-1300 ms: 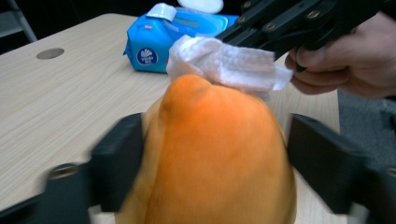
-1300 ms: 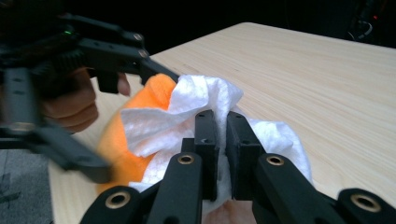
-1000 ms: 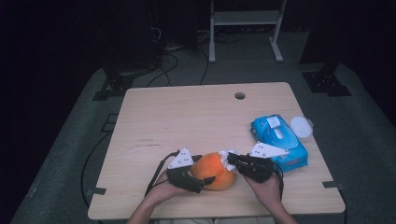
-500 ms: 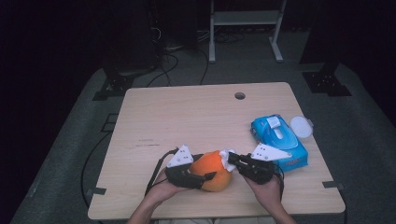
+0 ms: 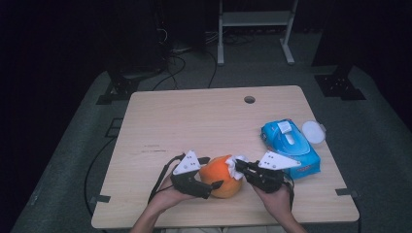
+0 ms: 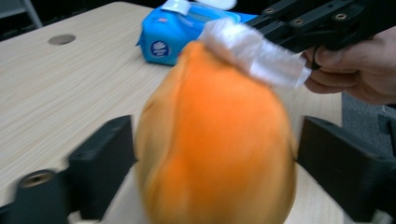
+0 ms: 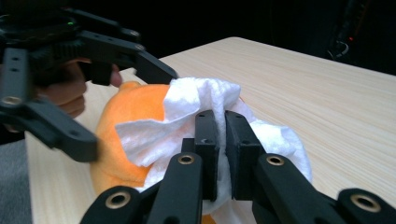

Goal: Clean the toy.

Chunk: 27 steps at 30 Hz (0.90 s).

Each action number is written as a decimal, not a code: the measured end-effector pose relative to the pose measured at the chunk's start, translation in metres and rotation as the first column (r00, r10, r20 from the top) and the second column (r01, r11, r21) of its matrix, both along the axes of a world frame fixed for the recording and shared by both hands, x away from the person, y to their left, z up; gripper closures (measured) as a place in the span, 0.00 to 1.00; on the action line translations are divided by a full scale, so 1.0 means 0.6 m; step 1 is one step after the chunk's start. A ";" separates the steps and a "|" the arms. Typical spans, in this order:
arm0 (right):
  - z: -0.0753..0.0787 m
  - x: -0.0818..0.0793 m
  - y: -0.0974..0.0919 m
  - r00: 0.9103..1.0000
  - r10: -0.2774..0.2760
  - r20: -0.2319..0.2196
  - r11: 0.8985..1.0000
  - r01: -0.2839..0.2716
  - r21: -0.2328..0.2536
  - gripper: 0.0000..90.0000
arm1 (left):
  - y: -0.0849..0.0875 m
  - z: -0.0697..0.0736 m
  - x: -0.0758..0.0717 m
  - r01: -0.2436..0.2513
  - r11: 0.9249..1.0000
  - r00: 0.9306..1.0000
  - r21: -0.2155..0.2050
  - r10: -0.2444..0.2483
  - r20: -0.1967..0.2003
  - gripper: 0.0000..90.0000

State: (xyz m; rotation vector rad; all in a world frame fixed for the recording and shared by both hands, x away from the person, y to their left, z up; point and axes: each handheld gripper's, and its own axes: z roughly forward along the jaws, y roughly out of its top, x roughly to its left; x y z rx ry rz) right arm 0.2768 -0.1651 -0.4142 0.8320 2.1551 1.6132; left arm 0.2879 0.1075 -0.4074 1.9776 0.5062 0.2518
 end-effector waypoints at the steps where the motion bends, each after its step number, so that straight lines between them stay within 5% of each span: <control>1: -0.001 0.003 -0.003 1.000 -0.004 -0.004 1.000 0.004 0.003 0.93 | 0.003 -0.005 0.004 -0.005 1.000 1.000 -0.005 0.005 -0.013 0.10; 4: -0.003 0.007 -0.007 0.999 -0.026 -0.021 1.000 0.026 0.009 0.93 | -0.002 -0.028 0.008 0.023 0.999 0.998 -0.025 -0.025 -0.059 0.20; 7: 0.002 -0.002 -0.003 1.000 -0.030 -0.005 1.000 0.030 0.008 0.93 | -0.007 -0.021 0.000 0.020 1.000 1.000 -0.003 -0.020 -0.007 0.39; 10: 0.014 -0.015 0.005 0.999 0.005 0.036 1.000 -0.006 0.028 0.93 | 0.002 -0.007 -0.002 0.008 1.000 1.000 -0.027 -0.008 0.009 0.49; 11: 0.018 -0.019 0.009 0.999 0.031 0.038 0.999 -0.032 0.041 0.93 | 0.006 -0.004 0.000 -0.004 0.999 1.000 -0.036 0.004 0.005 0.49; 14: 0.019 -0.026 0.027 0.996 0.051 0.073 0.998 -0.050 -0.025 0.92 | 0.010 -0.011 0.005 -0.001 0.999 1.000 -0.032 0.000 -0.024 0.49; 20: 0.002 -0.005 0.008 1.000 0.000 0.002 1.000 0.000 -0.007 0.92 | -0.003 -0.024 0.007 -0.016 0.999 1.000 -0.033 0.016 -0.019 0.26; 24: 0.011 -0.024 0.031 0.996 0.066 0.053 0.998 -0.065 -0.023 0.92 | -0.012 -0.028 -0.002 0.009 1.000 1.000 -0.017 -0.008 0.010 0.37; 27: 0.017 -0.020 0.029 0.997 0.057 0.060 0.998 -0.055 -0.032 0.92 | -0.010 -0.028 -0.004 0.017 1.000 1.000 -0.020 -0.017 0.007 0.40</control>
